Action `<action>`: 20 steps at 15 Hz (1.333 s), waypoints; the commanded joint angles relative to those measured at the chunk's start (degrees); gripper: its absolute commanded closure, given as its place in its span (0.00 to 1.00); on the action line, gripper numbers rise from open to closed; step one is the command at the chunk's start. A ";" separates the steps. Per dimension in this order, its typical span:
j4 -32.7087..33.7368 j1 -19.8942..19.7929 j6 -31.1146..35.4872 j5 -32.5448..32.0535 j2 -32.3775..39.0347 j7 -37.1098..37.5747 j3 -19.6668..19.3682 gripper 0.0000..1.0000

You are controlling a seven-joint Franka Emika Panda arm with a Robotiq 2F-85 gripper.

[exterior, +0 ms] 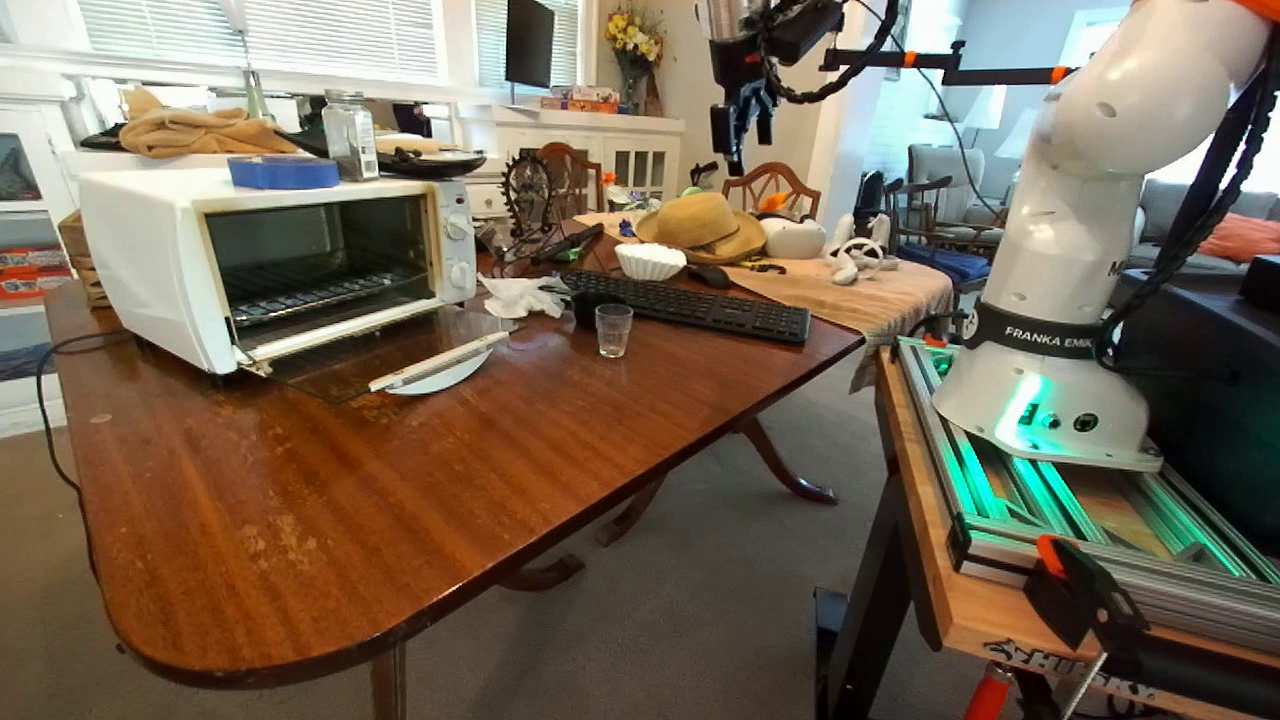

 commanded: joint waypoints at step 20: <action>10.67 -3.31 10.97 -13.87 16.70 -3.06 -12.11 0.00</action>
